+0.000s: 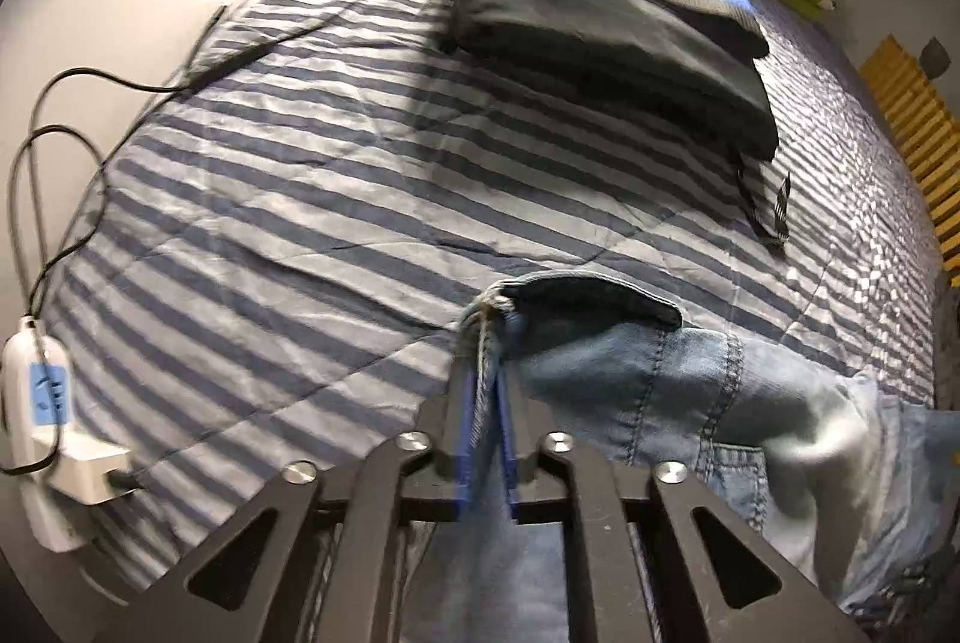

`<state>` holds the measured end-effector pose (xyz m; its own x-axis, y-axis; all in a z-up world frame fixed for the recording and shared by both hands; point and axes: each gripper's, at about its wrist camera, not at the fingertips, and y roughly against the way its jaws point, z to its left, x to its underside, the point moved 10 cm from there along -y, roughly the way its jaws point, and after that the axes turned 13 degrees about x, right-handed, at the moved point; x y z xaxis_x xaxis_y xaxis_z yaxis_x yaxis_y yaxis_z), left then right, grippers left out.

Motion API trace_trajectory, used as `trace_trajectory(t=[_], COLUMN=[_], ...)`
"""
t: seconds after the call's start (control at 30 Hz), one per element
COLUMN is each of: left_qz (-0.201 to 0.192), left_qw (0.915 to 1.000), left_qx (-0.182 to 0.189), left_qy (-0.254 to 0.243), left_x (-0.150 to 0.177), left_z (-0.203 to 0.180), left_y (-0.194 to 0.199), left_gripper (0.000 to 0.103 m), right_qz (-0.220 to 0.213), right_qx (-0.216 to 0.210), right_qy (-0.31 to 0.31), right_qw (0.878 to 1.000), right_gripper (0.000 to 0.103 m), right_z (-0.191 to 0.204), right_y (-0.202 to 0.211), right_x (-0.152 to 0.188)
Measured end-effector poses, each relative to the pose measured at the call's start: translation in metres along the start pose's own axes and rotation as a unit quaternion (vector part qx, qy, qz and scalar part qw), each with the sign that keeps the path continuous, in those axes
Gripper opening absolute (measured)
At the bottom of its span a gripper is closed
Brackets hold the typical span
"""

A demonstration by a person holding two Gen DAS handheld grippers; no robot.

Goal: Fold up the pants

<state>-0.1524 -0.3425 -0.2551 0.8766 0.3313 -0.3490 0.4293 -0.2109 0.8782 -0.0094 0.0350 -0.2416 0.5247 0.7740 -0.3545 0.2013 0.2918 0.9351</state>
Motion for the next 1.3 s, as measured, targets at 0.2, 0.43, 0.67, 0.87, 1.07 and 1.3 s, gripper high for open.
trace_trajectory(t=[0.2,0.43,0.67,0.87,1.07,1.3], left_qz=[-0.005,0.051,0.016,-0.009,0.056,-0.046], left_qw=[0.9992,0.9951,0.9968,0.9975,0.9983,0.9986], left_qx=[0.039,0.077,0.065,0.07,0.008,0.013], left_qy=[-0.009,0.035,0.043,0.0,0.012,0.02], left_x=[0.035,0.095,0.107,0.107,0.117,0.07], left_z=[0.0,0.012,0.009,-0.008,0.026,0.009], left_y=[0.044,0.013,0.022,0.07,0.043,0.106], left_gripper=[0.059,0.067,0.019,0.016,0.03,0.028], right_qz=[-0.044,-0.03,-0.015,-0.008,0.057,0.003], right_qx=[0.024,0.035,0.057,0.091,0.112,0.102], right_qy=[-0.087,-0.181,-0.154,-0.147,-0.088,-0.197], right_qw=[0.995,0.982,0.986,0.985,0.988,0.975], right_gripper=[0.007,0.007,0.007,0.007,0.007,0.007], right_z=[-0.061,-0.091,-0.074,-0.08,-0.074,-0.113], right_y=[0.054,0.048,0.031,0.032,0.008,0.053], right_x=[0.009,0.046,0.062,0.063,0.091,0.102])
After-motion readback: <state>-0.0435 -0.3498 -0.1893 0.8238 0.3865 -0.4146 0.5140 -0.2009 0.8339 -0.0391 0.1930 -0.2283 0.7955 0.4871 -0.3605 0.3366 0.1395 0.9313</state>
